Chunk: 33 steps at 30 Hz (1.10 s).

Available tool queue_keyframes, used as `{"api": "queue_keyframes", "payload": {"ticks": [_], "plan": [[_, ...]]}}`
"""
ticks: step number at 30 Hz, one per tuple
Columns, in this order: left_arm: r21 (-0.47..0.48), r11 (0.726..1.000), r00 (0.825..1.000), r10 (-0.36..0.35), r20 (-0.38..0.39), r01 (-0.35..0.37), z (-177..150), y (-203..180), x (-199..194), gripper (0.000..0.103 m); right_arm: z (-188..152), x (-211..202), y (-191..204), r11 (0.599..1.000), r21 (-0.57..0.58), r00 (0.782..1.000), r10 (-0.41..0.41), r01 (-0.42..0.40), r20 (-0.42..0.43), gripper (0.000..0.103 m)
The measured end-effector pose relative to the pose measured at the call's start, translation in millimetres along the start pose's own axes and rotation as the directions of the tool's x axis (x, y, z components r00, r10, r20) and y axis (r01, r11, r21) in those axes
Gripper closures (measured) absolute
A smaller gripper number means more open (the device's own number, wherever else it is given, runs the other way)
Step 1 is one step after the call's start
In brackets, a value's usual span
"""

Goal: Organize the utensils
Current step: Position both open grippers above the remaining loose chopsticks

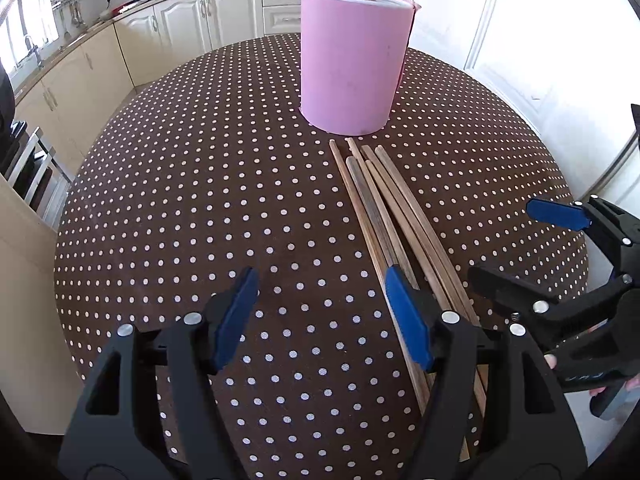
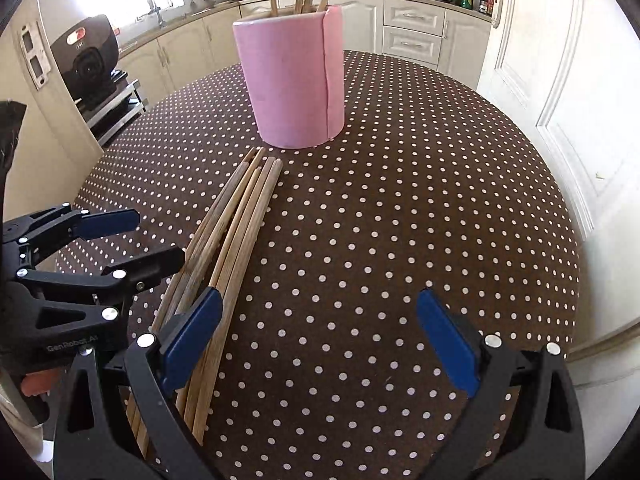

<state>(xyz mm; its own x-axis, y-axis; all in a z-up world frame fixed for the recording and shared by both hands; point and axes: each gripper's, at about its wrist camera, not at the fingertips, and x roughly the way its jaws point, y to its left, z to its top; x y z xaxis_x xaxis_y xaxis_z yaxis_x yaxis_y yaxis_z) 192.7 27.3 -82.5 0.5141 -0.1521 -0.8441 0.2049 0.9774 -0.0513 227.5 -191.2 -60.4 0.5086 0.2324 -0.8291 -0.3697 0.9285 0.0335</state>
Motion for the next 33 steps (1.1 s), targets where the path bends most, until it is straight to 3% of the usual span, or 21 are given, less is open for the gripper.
{"api": "queue_keyframes", "payload": {"ticks": [9, 20, 33], "plan": [[-0.016, 1.0, 1.0, 0.008, -0.014, -0.009, 1.9, 9.0, -1.8, 0.036, 5.8, 8.0, 5.8, 1.0, 0.008, 1.0, -0.017, 0.017, -0.012, 0.009], [-0.044, 0.998, 0.997, -0.055, -0.052, 0.053, 17.4, 26.4, 7.9, 0.036, 9.7, 11.1, 14.7, 1.0, -0.015, 1.0, -0.021, 0.02, -0.017, 0.009], [-0.044, 0.998, 0.994, -0.051, -0.098, 0.046, 31.2, 9.0, 27.6, 0.036, 19.4, 20.2, 22.2, 0.996, -0.044, 0.997, -0.074, 0.073, -0.006, 0.009]]}}
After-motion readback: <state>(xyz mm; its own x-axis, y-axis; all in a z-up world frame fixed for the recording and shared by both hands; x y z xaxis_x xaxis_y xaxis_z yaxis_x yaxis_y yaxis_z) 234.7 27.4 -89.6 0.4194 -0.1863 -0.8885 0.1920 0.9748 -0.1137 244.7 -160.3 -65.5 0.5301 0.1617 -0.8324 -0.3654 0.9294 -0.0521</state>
